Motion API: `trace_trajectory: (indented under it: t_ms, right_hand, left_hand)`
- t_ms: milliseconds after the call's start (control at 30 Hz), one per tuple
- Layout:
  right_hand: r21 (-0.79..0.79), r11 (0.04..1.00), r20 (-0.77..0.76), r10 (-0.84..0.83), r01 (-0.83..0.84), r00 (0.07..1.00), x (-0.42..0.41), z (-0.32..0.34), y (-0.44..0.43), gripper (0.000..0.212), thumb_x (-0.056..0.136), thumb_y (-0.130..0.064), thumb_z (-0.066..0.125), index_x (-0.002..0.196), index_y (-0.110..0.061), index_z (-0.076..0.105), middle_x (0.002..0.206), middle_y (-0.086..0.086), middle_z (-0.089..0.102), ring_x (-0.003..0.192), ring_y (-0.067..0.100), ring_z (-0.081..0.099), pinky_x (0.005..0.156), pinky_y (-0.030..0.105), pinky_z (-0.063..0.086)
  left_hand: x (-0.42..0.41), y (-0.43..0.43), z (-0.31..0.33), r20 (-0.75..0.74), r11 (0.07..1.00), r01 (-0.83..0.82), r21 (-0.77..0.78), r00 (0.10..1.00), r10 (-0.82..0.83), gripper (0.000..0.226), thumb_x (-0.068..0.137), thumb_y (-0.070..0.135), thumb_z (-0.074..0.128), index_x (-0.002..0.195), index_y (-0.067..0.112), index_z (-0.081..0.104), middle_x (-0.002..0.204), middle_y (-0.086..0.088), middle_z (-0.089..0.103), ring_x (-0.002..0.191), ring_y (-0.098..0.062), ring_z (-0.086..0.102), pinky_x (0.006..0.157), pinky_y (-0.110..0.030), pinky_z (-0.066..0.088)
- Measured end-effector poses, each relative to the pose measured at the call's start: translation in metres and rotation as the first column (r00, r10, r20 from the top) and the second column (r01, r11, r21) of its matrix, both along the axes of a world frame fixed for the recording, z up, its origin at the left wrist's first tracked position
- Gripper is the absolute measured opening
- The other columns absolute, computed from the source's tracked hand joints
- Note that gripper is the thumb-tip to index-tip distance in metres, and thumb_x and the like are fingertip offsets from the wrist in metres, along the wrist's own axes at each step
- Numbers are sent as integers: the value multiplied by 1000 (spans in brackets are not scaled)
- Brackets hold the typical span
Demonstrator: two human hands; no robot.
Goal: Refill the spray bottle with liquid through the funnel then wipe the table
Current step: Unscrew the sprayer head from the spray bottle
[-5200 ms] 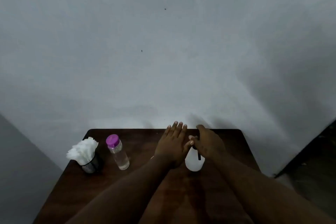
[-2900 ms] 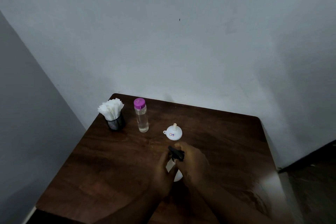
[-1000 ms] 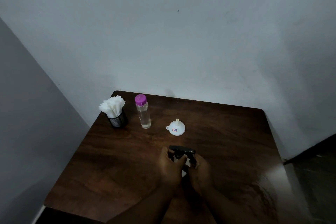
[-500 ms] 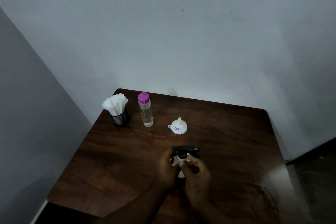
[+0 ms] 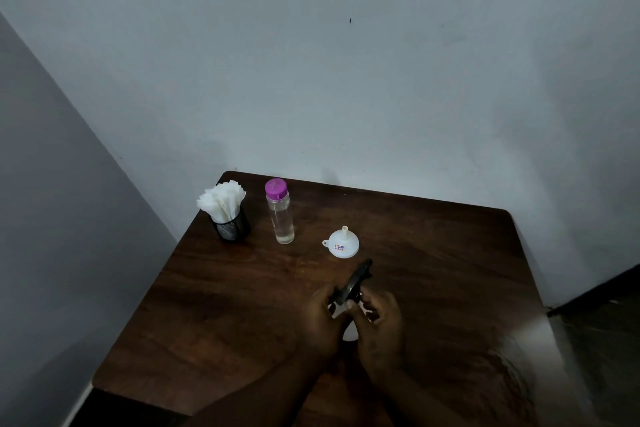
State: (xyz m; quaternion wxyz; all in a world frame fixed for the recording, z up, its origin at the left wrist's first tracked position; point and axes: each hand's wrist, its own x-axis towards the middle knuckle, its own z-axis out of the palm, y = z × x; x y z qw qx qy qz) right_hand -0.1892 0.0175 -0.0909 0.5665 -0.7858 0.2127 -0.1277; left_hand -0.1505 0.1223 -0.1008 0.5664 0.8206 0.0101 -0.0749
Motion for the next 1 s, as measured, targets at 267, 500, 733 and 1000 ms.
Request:
trace_trajectory:
  t_ms: [267,500,733,1000]
  right_hand:
    - [54,998,-13,25,-24,1000,1,9,-2,34,74,-23,85,99,-29,63,95,-13,64,88,-4,60,67,10,47]
    - [-61,998,32,21,-19,999,6,-7,-4,36,77,-18,82,107,-28,65,103,-16,62,98,5,60,81,25,50]
    - [-22,984,-3,177,-177,984,-1,-1,-9,47,87,-24,74,124,-46,57,111,-19,52,105,1,57,83,21,49]
    - [-81,994,61,76,-71,995,6,0,-5,33,78,-27,81,103,-36,62,103,-15,62,94,0,59,75,22,49]
  left_hand:
    - [1,2,-7,1,996,45,-73,999,-45,18,85,14,78,100,23,74,100,8,76,95,-7,71,88,-34,59]
    - [0,3,-2,11,995,81,-61,997,-81,27,86,11,75,105,29,72,109,15,73,108,-1,66,96,-27,53]
    - [-1,4,2,75,990,105,-91,992,-98,20,87,17,76,102,30,73,103,12,75,102,-6,69,87,-26,55]
    - [0,4,4,61,990,114,-78,992,-110,20,90,16,72,103,32,72,107,15,74,105,-3,67,92,-24,53]
